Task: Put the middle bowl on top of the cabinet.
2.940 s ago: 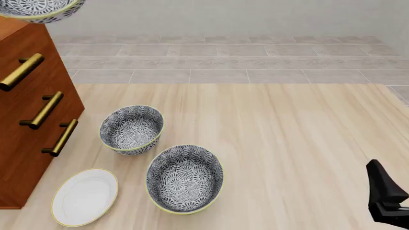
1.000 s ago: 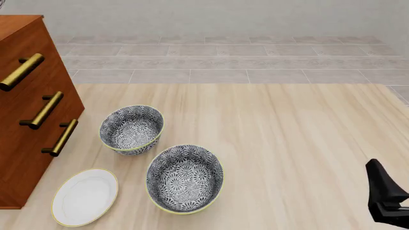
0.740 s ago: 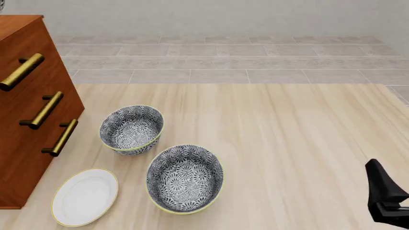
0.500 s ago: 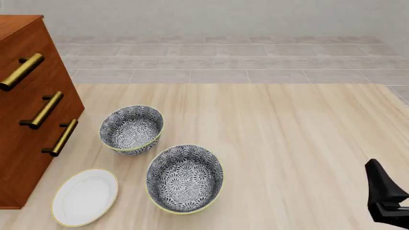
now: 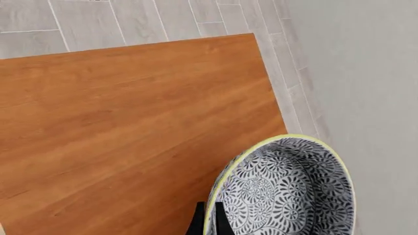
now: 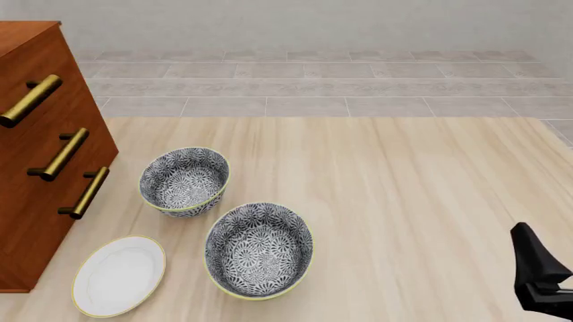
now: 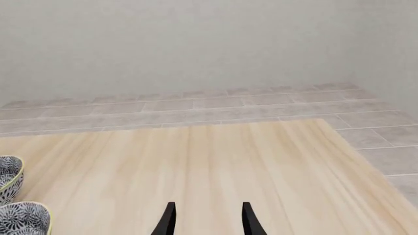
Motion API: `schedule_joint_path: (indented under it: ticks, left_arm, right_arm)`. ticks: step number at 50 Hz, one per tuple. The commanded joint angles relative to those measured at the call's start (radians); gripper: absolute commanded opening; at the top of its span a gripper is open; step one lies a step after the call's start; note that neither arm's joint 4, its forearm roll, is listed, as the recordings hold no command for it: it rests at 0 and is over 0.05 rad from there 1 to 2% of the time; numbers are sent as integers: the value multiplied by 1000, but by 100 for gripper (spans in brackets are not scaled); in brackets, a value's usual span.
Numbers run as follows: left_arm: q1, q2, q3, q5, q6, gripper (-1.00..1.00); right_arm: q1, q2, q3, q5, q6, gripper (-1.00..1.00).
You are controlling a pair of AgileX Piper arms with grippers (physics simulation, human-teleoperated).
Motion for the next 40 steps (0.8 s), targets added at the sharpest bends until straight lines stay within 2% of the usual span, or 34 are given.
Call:
schedule_joint_path:
  ticks: [1,21,24,25,40]
  left_arm:
    - [16,35,24,-5,5,-100]
    - [34,33,-13,-8,34,-100]
    - [20,26,-4,-14,21,-100]
    - [15,24,-4,-17,21,100]
    - [7,-36,20,-38,13,100]
  right_arm:
    - [1,-2,0,2,0,100]
    - [-4,-11,0,14,5,100]
    - [-5,-11,0,16,6,100]
    - [-5,-11,0,16,5,100]
    - [0,-5,0,11,4,100]
